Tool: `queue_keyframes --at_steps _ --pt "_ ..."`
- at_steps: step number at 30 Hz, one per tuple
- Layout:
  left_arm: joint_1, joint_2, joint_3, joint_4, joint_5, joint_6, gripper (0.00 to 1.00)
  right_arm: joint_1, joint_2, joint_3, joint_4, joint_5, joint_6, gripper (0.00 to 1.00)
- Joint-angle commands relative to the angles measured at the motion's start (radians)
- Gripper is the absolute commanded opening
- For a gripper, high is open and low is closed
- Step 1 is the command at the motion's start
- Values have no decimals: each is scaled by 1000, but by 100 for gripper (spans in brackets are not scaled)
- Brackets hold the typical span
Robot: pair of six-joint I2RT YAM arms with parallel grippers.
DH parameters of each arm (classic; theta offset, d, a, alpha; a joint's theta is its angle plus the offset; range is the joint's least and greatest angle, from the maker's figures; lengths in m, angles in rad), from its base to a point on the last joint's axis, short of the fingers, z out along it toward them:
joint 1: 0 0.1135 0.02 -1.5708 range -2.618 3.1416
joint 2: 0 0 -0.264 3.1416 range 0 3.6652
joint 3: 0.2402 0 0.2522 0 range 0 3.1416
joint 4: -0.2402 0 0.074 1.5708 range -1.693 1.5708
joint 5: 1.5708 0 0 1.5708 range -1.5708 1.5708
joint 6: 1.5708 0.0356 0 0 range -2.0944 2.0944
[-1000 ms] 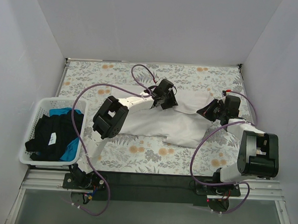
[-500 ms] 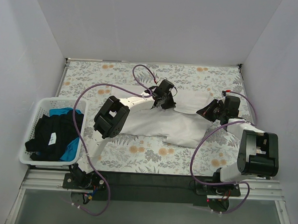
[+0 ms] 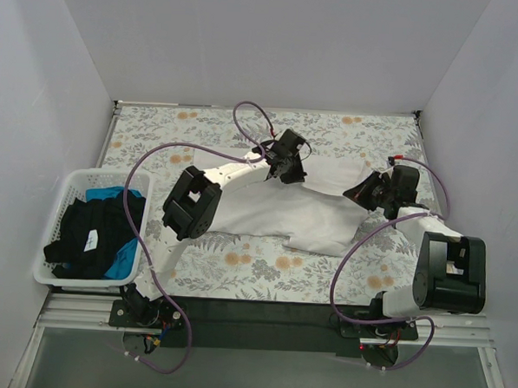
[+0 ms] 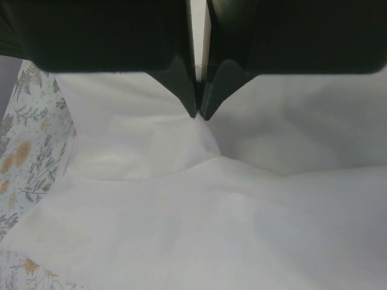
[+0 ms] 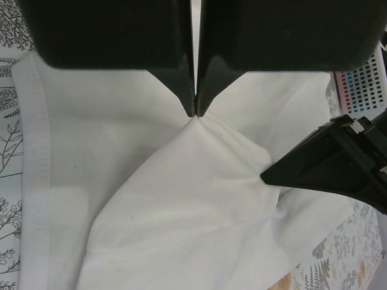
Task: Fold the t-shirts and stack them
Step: Fold the tshirt
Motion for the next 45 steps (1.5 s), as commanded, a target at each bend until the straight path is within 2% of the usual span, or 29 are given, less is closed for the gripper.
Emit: queue_keyframes --at_steps 1,5,8,10,11,14,15,23,35,40,41,42,44,45 --pt "-4 -44 52 -83 -2 27 5 -5 -38 -3 -29 35 -28 1" --pt "-4 -62 82 -95 -27 48 11 -5 -27 18 -37 15 -25 1" --pt "-4 -107 69 -86 -49 63 24 -5 -27 29 -44 14 -29 1" --pt "-4 -131 26 -60 -61 70 41 -5 -27 34 -49 11 -34 1" --pt "-4 -156 -2 -43 -61 68 45 -5 -23 32 -49 9 -34 1" --pt "-4 -165 -79 14 -32 48 56 -5 -18 24 -50 1 -37 1" --pt "-4 -153 -80 14 -26 45 56 -5 -16 23 -50 1 -37 1" --pt "-4 -67 -34 37 -3 27 53 -5 0 26 -47 -6 -48 1" --pt "-13 11 -24 83 18 31 40 -5 22 18 -32 -18 -43 1" --pt "-21 19 -31 82 6 28 39 -5 22 15 -29 -18 -43 1" --pt "-21 19 -34 80 2 30 36 -5 19 15 -29 -17 -45 1" --pt "-21 7 -36 75 -8 33 28 -5 19 15 -29 -17 -43 1" --pt "-21 -12 -40 72 -41 43 19 -5 13 17 -29 -18 -45 1" --pt "-23 -30 -37 63 -52 51 10 -5 8 17 -30 -17 -45 1"
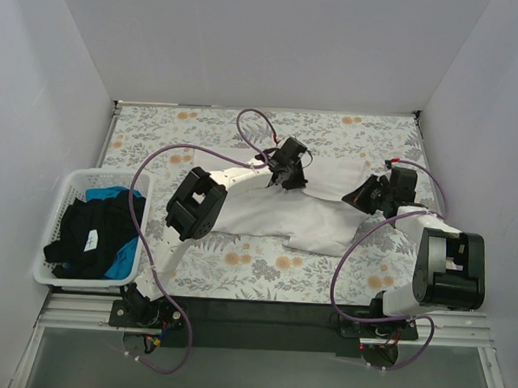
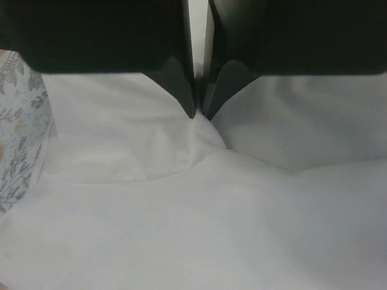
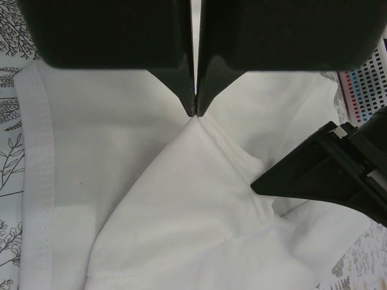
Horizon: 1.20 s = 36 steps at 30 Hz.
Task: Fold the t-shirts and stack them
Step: Fold the tshirt
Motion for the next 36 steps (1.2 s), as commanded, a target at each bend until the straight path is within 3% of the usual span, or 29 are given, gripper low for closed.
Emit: queue_keyframes --at_steps 1,6,12,15,16,17,21,24,30,36 --pt "-7 -62 21 -20 -61 28 5 -4 -19 16 17 -7 -16 1" --pt "-7 -70 103 -118 -78 75 2 -4 -40 16 13 4 -12 1" --pt "-7 -26 173 -249 -52 100 10 -4 -71 10 -52 67 -25 1" --pt "-9 -10 215 -298 -64 117 20 -4 -88 -5 -59 108 -38 1" --pt "-9 -10 222 -306 -67 118 25 -4 -82 -7 -62 128 -39 1" --pt "-9 -23 221 -312 -72 121 37 -4 -79 -8 -67 134 -42 1" --pt "-6 -87 184 -315 -107 125 55 -4 -44 -18 -73 149 -62 2" --pt "17 -163 123 -295 -113 125 63 -4 -45 -16 -81 131 -71 15" --pt "164 -291 -29 -220 -110 149 65 -2 -88 62 -79 169 -93 41" --pt "378 -316 -139 -111 -74 195 62 -25 54 211 19 96 -145 38"
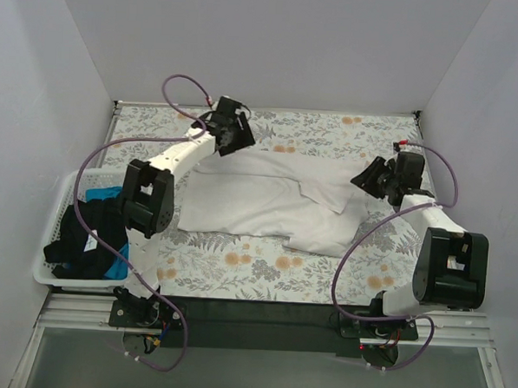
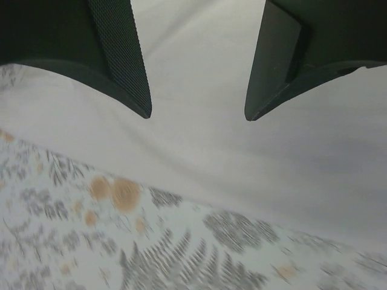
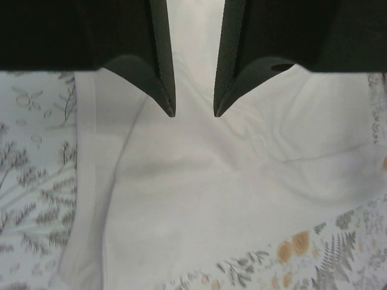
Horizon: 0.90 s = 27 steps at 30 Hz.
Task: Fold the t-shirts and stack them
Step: Fold the tshirt
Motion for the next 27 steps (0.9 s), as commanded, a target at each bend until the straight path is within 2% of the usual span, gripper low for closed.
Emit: queue_keyframes --at_steps 1,4,10,19,27 --pt "136 -29 -52 77 13 38 61 -28 93 107 133 -61 -42 36" --pt "210 16 -46 106 59 31 55 -58 197 188 186 -132 -39 33" --pt "278 128 -9 126 108 36 52 -82 404 328 250 -206 -16 31" --pt "314 185 -52 119 109 -10 47 -150 688 493 250 -244 59 29" --pt "333 295 49 62 152 -54 47 -193 915 744 155 -282 125 29"
